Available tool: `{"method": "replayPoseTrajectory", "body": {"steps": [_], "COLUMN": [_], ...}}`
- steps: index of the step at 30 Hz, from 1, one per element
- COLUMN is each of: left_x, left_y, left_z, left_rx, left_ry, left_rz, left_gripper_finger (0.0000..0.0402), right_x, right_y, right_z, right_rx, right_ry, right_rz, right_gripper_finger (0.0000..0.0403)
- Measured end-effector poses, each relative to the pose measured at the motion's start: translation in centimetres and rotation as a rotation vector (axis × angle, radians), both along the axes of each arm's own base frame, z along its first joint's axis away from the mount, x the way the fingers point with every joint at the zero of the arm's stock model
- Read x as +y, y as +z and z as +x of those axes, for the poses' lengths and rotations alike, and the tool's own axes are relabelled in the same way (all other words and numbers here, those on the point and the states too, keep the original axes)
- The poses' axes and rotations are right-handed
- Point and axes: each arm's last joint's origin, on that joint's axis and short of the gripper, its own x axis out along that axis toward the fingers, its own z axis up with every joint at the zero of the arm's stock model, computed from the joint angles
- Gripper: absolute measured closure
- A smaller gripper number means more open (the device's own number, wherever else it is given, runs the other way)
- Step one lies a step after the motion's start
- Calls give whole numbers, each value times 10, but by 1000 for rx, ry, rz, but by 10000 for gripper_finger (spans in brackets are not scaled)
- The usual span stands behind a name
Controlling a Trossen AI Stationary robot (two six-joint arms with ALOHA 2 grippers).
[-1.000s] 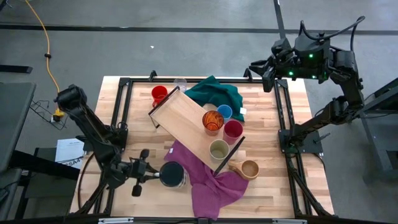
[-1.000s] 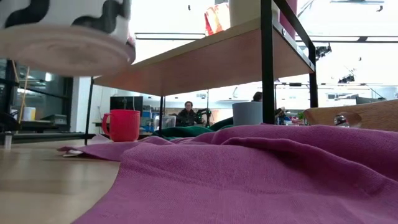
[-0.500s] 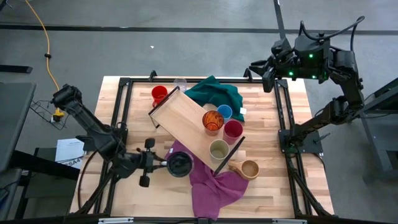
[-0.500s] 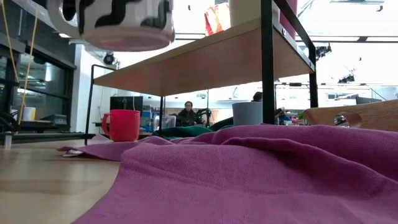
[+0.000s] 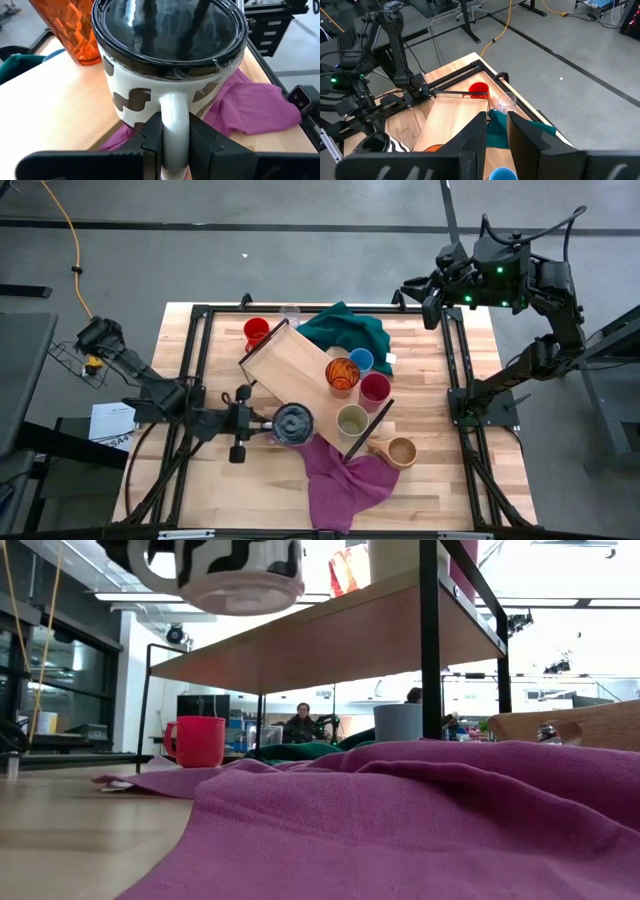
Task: Stack small to large cups/mugs on shelf
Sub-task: Put the white mug on the shelf
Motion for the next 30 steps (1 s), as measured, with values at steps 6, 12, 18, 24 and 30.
{"method": "replayPoseTrajectory", "body": {"steps": [6, 12, 18, 24, 30], "left_x": [12, 24, 35, 44, 53], "left_y": [2, 6, 6, 10, 11], "left_z": [5, 6, 10, 15, 18], "left_rx": [6, -4, 7, -22, -32], "left_ry": [-14, -12, -35, -46, -72], "left_rz": [-11, 2, -4, -5, -20], "left_gripper_finger": [355, 355, 355, 355, 355], "right_x": [0, 0, 0, 0, 0], "right_y": [0, 0, 0, 0, 0], "right_z": [0, 0, 0, 0, 0], "right_rx": [3, 4, 7, 7, 8], "right_ry": [0, 0, 4, 4, 4], "right_rz": [0, 1, -5, -6, -6], "right_gripper_finger": [334, 334, 334, 334, 334]}}
